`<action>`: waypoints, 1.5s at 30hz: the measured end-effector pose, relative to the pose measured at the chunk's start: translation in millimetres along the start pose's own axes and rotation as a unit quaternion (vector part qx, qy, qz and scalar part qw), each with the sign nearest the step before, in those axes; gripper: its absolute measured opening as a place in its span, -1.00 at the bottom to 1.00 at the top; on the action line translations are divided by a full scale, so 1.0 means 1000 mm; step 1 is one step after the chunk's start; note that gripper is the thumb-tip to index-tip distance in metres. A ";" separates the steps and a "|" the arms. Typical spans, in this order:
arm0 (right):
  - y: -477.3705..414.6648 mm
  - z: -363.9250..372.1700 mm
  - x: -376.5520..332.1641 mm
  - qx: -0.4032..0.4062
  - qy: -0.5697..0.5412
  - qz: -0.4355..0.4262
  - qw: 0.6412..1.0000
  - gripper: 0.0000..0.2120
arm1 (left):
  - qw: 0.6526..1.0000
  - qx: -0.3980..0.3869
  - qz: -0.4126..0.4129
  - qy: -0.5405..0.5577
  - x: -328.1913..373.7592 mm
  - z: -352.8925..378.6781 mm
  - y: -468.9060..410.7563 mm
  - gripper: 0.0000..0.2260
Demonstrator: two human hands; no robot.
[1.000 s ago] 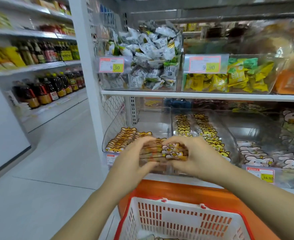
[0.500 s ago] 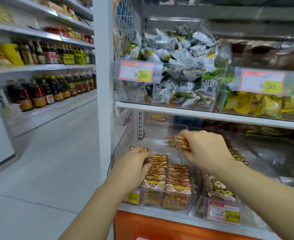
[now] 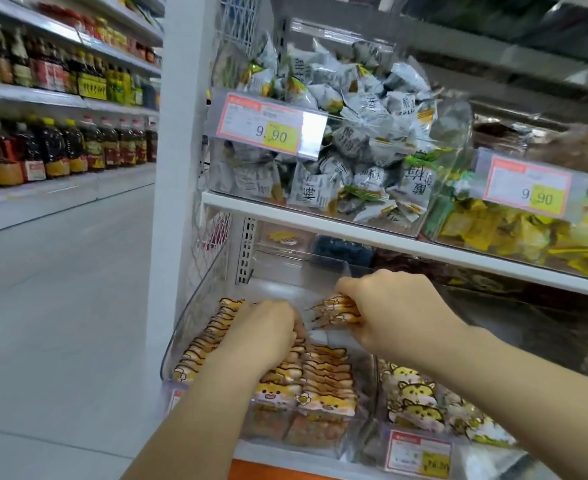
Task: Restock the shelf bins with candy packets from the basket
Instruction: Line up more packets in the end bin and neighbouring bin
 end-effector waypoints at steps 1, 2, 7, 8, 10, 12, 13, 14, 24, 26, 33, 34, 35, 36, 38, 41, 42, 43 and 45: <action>0.000 -0.002 0.000 -0.006 0.004 0.000 1.000 -0.78 | 1.000 0.001 -0.003 0.003 -0.001 0.000 0.000 -0.77; 0.000 -0.004 -0.001 -0.011 0.008 -0.001 1.000 -0.80 | 1.000 0.004 -0.005 0.005 -0.001 0.000 0.001 -0.77; -0.003 -0.009 -0.005 -0.023 0.033 -0.003 0.999 -0.78 | 1.000 0.022 0.001 -0.008 0.000 0.000 0.004 -0.76; -0.004 -0.009 -0.006 -0.026 0.036 -0.001 0.999 -0.78 | 1.000 0.022 -0.001 -0.012 0.001 0.000 0.005 -0.76; -0.007 -0.009 -0.007 -0.026 0.039 0.004 0.999 -0.78 | 1.000 0.021 -0.006 -0.014 0.002 0.000 0.007 -0.76; -0.009 -0.009 -0.007 -0.026 0.041 0.005 0.999 -0.79 | 1.000 0.017 -0.011 -0.013 0.003 -0.001 0.009 -0.76; -0.009 -0.009 -0.008 -0.028 0.042 0.005 0.999 -0.79 | 1.000 0.014 -0.014 -0.012 0.003 -0.001 0.010 -0.76; -0.010 -0.009 -0.008 -0.030 0.044 0.004 0.999 -0.79 | 1.000 0.009 -0.016 -0.011 0.002 -0.001 0.010 -0.75; -0.025 0.005 -0.013 -0.059 0.041 0.016 0.997 -0.77 | 1.000 -0.014 -0.028 0.005 -0.010 -0.001 0.009 -0.75; -0.028 0.005 -0.012 -0.063 0.044 0.022 0.997 -0.78 | 1.000 -0.014 -0.028 0.004 -0.010 -0.001 0.009 -0.74; -0.034 0.011 -0.010 -0.071 0.053 0.036 0.995 -0.75 | 1.000 -0.012 -0.026 0.009 -0.009 0.001 0.008 -0.76; -0.034 0.010 -0.010 -0.072 0.048 0.039 0.995 -0.74 | 1.000 -0.011 -0.025 0.008 -0.009 0.001 0.008 -0.77; -0.033 0.009 -0.009 -0.075 0.040 0.041 0.996 -0.75 | 1.000 -0.010 -0.023 0.006 -0.009 0.001 0.009 -0.77; -0.032 0.007 -0.009 -0.075 0.034 0.042 0.996 -0.75 | 1.000 -0.008 -0.022 0.003 -0.009 0.000 0.009 -0.78; -0.029 0.004 -0.008 -0.071 0.026 0.040 0.996 -0.77 | 1.000 -0.004 -0.020 -0.001 -0.008 -0.001 0.010 -0.78; -0.024 0.001 -0.009 -0.073 0.021 0.038 0.996 -0.78 | 1.000 -0.006 -0.021 -0.002 -0.009 0.000 0.009 -0.78; -0.024 0.001 -0.009 -0.073 0.021 0.039 0.996 -0.79 | 1.000 -0.009 -0.021 -0.003 -0.009 0.000 0.008 -0.78; -0.025 0.002 -0.010 -0.072 0.022 0.040 0.996 -0.79 | 1.000 -0.010 -0.021 -0.003 -0.010 0.001 0.007 -0.78; -0.027 0.005 -0.010 -0.069 0.025 0.045 0.996 -0.80 | 1.000 -0.009 -0.021 -0.002 -0.010 0.002 0.006 -0.78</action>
Point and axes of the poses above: each hand's wrist, its own y-axis away from the middle knuckle, its own z-axis out of the palm, x = y × z, the point moved 1 cm from there along -y, towards the middle knuckle, and after that the axes turned 8 degrees about -x, right-handed, at the moved point
